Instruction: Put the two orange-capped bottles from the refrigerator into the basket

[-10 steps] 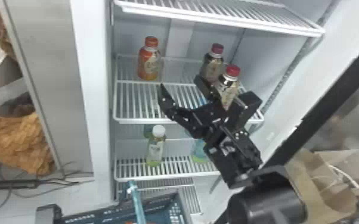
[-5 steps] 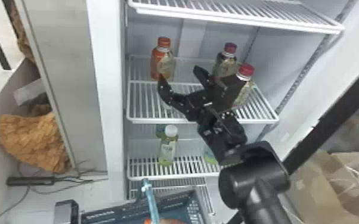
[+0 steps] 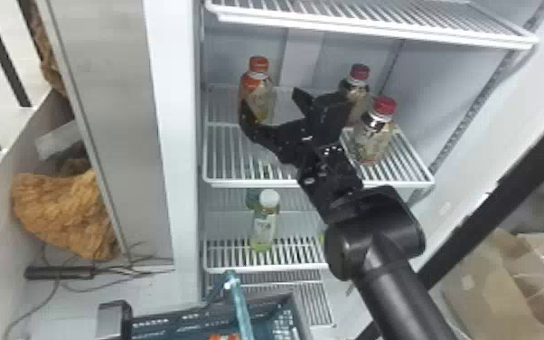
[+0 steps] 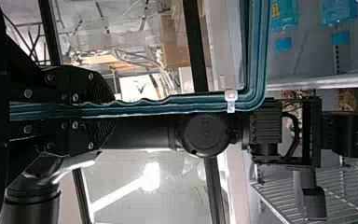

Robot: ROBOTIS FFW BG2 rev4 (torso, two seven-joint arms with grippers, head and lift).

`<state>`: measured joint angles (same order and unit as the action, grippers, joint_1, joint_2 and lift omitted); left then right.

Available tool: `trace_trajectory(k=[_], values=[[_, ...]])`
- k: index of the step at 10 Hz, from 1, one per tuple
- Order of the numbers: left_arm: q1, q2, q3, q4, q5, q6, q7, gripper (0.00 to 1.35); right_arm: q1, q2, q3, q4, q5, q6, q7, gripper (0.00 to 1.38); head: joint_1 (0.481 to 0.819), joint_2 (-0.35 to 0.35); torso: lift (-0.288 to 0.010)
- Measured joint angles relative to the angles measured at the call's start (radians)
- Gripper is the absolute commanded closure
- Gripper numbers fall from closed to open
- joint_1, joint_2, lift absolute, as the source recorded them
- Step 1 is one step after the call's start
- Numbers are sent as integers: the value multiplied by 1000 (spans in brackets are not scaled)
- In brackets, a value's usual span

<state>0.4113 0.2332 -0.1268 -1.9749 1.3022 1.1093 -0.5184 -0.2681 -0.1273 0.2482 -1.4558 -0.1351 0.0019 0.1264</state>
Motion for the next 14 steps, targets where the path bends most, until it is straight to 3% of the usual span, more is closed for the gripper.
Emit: trace_trajectory(k=[7, 10, 11, 12, 13, 14], values=[[-18, 2, -16, 14, 2, -3, 0, 1210, -188, -4, 104, 264, -46, -76, -70, 5, 695, -170, -40], [-27, 0, -24, 21, -2, -5, 0, 1210, -247, -10, 128, 347, -61, -115, -71, 114, 695, -178, -40], [-31, 0, -25, 22, -5, -6, 0, 1210, -267, -11, 151, 372, -78, -117, -68, 271, 695, -171, -40], [-34, 0, -26, 23, -6, -7, 0, 1210, -290, -14, 182, 408, -105, -117, -55, 627, 695, -161, -40], [-35, 0, -27, 24, -6, -7, 0, 1210, -306, -16, 206, 433, -127, -118, -50, 884, 695, -153, -40], [-35, 0, -27, 25, -5, -7, 0, 1210, -308, -16, 213, 436, -135, -124, -54, 872, 695, -150, -40]])
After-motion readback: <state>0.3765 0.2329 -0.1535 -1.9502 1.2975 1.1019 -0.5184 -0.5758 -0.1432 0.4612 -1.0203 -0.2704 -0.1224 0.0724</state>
